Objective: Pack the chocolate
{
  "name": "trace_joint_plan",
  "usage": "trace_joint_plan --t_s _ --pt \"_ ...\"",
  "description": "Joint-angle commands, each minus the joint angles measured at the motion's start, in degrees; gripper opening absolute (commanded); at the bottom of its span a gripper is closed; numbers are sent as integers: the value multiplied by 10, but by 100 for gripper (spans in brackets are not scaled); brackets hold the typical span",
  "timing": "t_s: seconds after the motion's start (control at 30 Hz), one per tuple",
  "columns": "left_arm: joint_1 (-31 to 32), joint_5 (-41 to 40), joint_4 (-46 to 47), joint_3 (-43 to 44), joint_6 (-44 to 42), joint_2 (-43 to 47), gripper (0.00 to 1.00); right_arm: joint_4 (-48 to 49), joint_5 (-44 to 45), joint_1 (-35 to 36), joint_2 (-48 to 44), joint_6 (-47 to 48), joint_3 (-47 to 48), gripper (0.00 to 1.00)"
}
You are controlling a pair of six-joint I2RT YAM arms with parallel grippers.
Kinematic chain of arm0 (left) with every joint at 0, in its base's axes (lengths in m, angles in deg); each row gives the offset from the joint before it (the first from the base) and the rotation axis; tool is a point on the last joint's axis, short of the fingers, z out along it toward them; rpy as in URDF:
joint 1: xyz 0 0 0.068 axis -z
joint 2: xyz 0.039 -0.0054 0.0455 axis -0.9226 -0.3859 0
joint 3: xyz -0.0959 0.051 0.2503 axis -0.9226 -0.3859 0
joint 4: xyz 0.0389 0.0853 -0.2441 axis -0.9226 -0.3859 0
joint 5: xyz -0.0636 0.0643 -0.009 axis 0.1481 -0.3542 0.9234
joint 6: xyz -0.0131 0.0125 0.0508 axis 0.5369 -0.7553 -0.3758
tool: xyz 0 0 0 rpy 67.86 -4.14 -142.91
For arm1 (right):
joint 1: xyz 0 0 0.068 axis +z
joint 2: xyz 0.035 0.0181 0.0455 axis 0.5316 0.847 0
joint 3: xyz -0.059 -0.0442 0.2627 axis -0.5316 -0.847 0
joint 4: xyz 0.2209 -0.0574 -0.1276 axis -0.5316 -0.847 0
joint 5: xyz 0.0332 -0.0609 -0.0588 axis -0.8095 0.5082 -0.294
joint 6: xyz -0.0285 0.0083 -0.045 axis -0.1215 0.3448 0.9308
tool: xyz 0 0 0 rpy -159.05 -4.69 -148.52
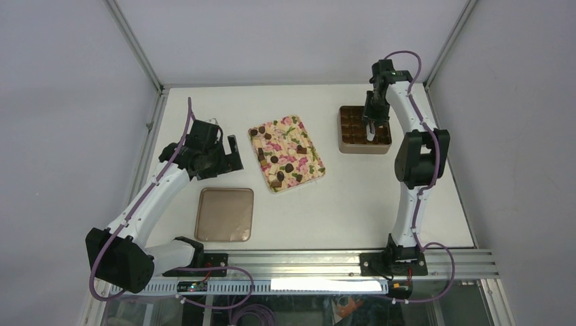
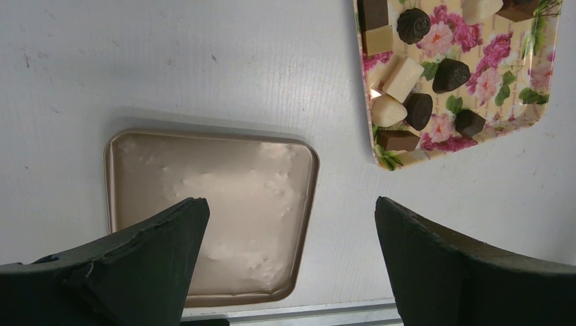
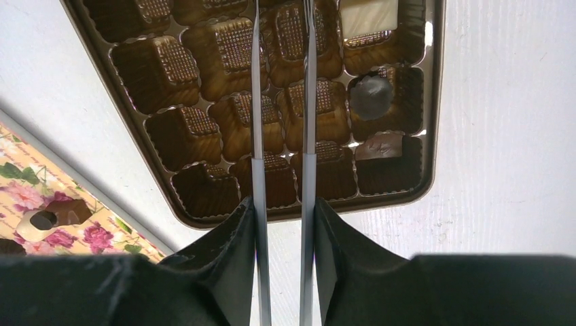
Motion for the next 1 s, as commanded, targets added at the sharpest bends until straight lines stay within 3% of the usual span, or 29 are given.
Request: trace_joint_plan --t_s 0.0,0.37,0.53,0.97 --pt "-8 11 20 20 -12 5 99 8 9 -2 -26 -2 23 34" --pt "-9 20 20 16 -9 12 99 -6 14 -2 -47 11 29 38" --pt "-9 20 20 13 -5 19 99 41 -32 15 -119 8 -13 28" --pt "-9 16 20 19 -8 23 99 29 -19 251 -182 33 -130 35"
